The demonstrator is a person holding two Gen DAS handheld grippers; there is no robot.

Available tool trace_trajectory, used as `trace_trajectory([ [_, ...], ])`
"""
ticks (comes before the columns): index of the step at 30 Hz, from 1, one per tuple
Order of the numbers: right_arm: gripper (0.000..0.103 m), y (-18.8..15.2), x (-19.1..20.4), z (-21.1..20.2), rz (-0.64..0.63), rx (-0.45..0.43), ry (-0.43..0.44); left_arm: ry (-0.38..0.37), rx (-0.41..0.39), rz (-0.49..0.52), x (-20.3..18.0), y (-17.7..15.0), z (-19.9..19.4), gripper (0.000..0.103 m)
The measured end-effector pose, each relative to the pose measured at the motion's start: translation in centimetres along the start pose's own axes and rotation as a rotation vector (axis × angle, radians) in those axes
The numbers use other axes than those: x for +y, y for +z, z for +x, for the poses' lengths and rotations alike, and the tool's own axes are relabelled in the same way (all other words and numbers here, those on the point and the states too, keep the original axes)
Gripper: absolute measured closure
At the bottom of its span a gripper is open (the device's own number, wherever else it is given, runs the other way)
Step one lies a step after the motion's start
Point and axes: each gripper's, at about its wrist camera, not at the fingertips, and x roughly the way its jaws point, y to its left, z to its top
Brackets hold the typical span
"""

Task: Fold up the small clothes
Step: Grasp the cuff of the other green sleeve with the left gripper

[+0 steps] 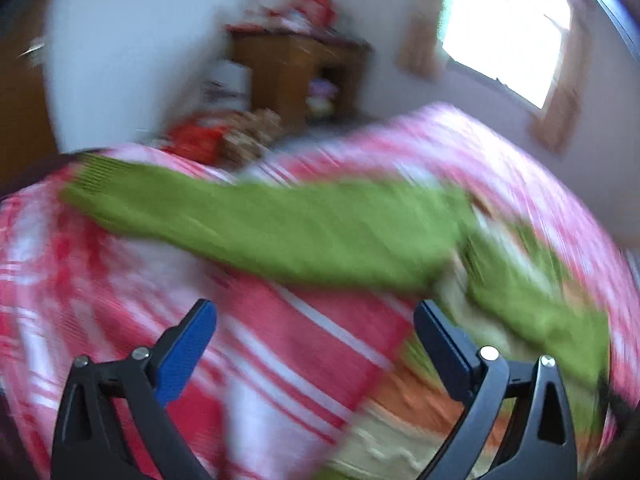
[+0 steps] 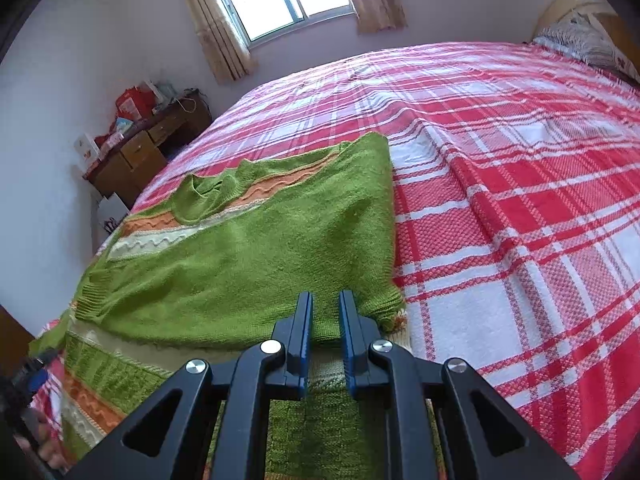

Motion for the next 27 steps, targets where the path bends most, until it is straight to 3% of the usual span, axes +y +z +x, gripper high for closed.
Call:
trace_trajectory([
  [3, 0.089, 0.0, -0.2, -0.1, 0.01, -0.001, 0.012, 0.093, -0.074, -0.135, 5.0, 3.4, -0.9, 0.0],
  [8, 0.089, 0.0, -0.2, -0.1, 0.003, 0.0, 0.004, 0.255, 0.025, -0.346, 13.6, 7.6, 2.9, 0.001],
  [10, 0.089, -0.1, -0.2, -0.1, 0.009, 0.0, 0.01, 0.268, 0.061, -0.407, 15.6, 7.7, 4.4, 0.008],
  [13, 0.089, -0.1, -0.2, -0.1, 0.017, -0.001, 0.019, 0.213, 0.061, -0.499, 18.6, 7.2, 6.2, 0.025],
  [14, 0.089, 0.0, -0.2, 0.0, 0.018, 0.0, 0.02, 0.206, 0.061, -0.502, 18.9, 7.0, 6.6, 0.037],
  [16, 0.089, -0.1, -0.2, 0.0, 0.017, -0.001, 0.02, 0.189, 0.093, -0.509, 19.7, 6.5, 8.0, 0.045],
  [19, 0.089, 0.0, -0.2, 0.0, 0.018, -0.001, 0.021, 0.19, 0.063, -0.479, 18.5, 5.8, 7.6, 0.054],
  [20, 0.089, 0.0, -0.2, 0.0, 0.019, -0.001, 0.022, 0.204, 0.046, -0.461, 18.4, 5.8, 7.6, 0.066],
  [22, 0.089, 0.0, -0.2, 0.0, 0.018, -0.001, 0.021, 0.166, 0.055, -0.469, 18.2, 6.0, 7.9, 0.076],
  [24, 0.089, 0.0, -0.2, 0.0, 0.018, -0.001, 0.021, 0.157, 0.057, -0.468, 18.1, 6.1, 8.0, 0.078],
  [25, 0.089, 0.0, -0.2, 0.0, 0.019, -0.001, 0.022, 0.16, 0.054, -0.459, 17.9, 6.1, 7.9, 0.082],
  [26, 0.089, 0.0, -0.2, 0.0, 0.019, -0.001, 0.022, 0.165, 0.044, -0.439, 17.6, 6.3, 7.7, 0.093],
  [27, 0.089, 0.0, -0.2, -0.1, 0.019, -0.001, 0.022, 0.154, 0.042, -0.42, 17.3, 6.5, 7.6, 0.094],
])
